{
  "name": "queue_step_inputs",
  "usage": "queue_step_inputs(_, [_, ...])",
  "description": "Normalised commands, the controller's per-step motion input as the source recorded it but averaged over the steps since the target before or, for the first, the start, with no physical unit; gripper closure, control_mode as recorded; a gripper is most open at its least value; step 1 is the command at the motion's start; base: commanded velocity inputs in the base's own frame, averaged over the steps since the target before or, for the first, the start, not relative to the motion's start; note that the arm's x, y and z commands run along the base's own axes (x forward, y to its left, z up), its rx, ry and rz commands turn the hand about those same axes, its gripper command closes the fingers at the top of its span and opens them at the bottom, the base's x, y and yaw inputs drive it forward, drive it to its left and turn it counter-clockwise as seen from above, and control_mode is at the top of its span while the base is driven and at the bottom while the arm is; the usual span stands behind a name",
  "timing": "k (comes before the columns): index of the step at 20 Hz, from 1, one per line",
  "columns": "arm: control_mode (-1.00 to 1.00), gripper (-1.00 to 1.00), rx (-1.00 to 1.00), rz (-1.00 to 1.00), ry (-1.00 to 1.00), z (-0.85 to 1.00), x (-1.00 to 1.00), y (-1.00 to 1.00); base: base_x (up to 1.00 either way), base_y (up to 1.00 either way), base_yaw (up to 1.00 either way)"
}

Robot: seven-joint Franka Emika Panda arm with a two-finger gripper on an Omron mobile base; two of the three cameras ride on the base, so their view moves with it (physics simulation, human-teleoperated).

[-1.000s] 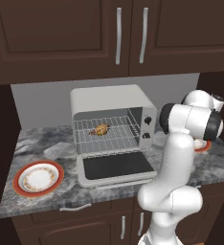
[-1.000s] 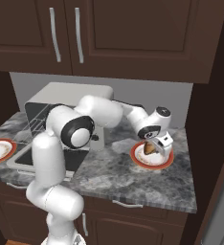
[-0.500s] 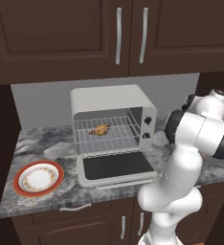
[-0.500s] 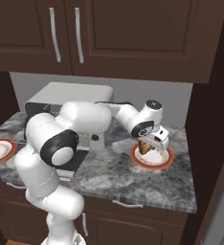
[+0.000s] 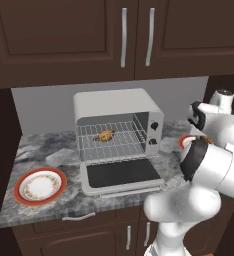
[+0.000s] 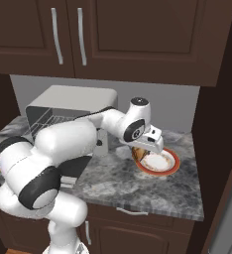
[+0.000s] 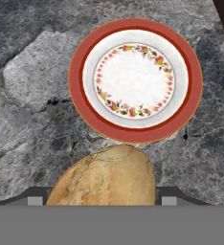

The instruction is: Open the toaster oven door. Place the bread on the top rack in the toaster oven and place the chicken drumstick on the bottom rack.

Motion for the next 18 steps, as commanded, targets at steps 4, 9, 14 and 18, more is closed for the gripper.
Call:
queue_step_inputs(4, [-1.0,1.0,0.0,0.0,0.08,0.45,-0.5,0.33,0.0,0.0,0.0])
queue_step_inputs(9, [-1.0,1.0,0.0,0.11,0.02,0.39,-0.44,0.48,0.0,0.0,0.0])
queue_step_inputs(14, [-1.0,1.0,0.0,0.14,0.02,0.35,-0.37,0.63,0.0,0.0,0.0])
queue_step_inputs(18, [-1.0,1.0,-0.03,0.18,0.0,0.28,-0.27,0.74,0.0,0.0,0.0])
